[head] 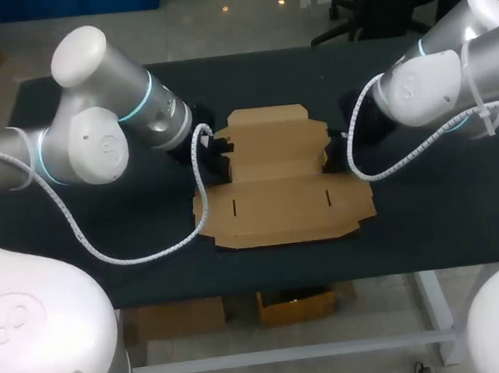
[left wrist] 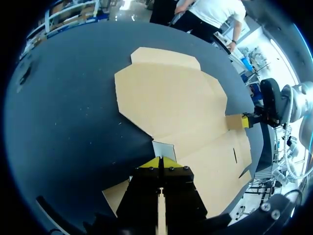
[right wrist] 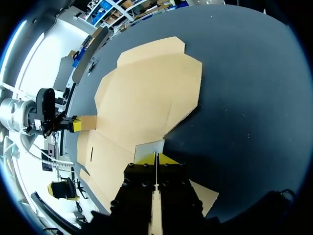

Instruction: Assemble the packaging by folding the flat box into shape, placing the metal phone stand inside, and closing the box properly

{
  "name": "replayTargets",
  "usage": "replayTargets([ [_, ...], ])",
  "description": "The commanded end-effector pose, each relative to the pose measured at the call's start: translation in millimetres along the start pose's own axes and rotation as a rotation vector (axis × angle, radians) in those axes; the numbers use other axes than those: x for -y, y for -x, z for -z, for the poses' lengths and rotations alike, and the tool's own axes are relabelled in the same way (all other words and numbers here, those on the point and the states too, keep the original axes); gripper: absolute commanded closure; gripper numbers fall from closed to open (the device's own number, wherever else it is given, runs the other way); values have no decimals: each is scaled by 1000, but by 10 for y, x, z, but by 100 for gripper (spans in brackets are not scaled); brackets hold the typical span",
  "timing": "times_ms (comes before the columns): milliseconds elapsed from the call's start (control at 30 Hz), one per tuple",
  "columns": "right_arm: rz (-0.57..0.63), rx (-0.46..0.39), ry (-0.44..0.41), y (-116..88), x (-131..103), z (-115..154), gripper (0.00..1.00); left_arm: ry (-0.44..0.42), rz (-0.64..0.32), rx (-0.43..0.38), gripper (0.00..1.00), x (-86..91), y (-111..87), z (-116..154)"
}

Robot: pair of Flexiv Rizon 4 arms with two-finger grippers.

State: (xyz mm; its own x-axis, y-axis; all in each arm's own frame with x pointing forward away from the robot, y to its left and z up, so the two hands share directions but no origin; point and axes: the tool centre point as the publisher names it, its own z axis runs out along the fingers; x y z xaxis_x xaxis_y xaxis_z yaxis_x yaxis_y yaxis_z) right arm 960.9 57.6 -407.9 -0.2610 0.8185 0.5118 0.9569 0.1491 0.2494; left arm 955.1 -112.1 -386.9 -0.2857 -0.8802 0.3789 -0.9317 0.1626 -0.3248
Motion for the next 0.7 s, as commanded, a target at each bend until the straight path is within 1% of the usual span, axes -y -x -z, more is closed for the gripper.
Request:
replayTargets([
  [33,2,0,-1,-18,-15,-8,100,2,-4,17,100,1,-56,5],
  [300,1,1,-1,-46,-4,-39,100,-3,-13,35,100,39,-114,-86],
  [467,1,24,-9,-85,-9,-64,100,2,-18,42,100,67,-144,-143],
  [700,10,34,-20,-128,-14,-109,100,11,-23,46,100,97,-162,-199],
])
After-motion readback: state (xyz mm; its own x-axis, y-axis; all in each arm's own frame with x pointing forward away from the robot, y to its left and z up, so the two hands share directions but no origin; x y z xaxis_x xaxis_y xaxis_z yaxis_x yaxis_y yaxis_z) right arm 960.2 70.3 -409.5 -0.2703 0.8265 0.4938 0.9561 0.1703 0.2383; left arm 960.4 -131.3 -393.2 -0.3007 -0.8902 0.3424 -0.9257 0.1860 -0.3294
